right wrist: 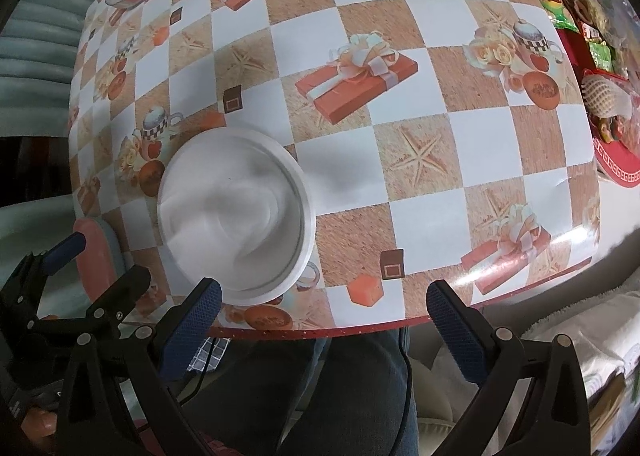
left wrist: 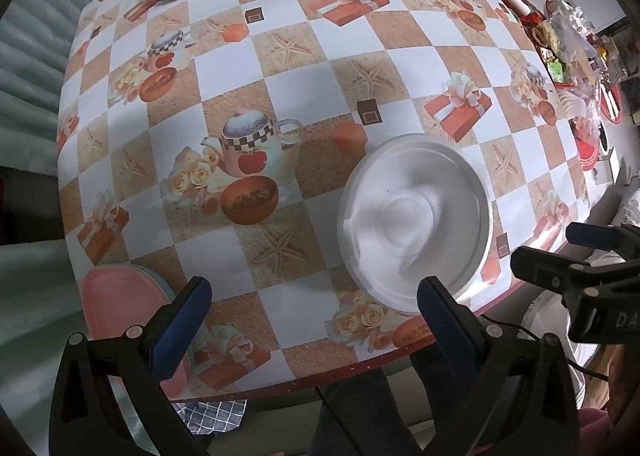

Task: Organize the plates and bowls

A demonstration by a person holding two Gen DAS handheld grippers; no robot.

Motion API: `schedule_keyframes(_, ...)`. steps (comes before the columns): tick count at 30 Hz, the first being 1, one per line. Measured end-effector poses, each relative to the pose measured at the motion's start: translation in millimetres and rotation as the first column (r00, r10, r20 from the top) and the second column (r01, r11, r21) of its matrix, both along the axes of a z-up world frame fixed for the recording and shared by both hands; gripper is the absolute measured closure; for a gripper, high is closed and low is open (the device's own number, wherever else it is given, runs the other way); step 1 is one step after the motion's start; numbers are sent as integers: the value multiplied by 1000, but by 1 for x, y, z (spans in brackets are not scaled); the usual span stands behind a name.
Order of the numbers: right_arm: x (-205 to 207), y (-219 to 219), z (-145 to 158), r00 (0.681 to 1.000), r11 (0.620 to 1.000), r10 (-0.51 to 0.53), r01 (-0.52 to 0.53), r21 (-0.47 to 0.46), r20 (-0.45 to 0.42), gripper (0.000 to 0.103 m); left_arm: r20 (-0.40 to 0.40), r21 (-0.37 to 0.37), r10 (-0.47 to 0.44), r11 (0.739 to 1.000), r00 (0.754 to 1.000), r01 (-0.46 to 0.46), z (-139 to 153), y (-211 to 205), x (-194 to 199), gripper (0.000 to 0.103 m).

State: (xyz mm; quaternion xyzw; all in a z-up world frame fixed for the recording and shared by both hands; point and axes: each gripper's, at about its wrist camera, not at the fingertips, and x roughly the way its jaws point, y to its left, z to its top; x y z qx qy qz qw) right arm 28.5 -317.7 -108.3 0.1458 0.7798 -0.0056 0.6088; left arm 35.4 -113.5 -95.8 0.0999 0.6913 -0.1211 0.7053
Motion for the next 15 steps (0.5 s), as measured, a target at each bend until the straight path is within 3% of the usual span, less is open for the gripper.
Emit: schedule_keyframes(15,-1,-4,-14,999,1000,-4,4,-2,-39,0,-27,13,-13,1000,1000,13,-13,-5,2,0)
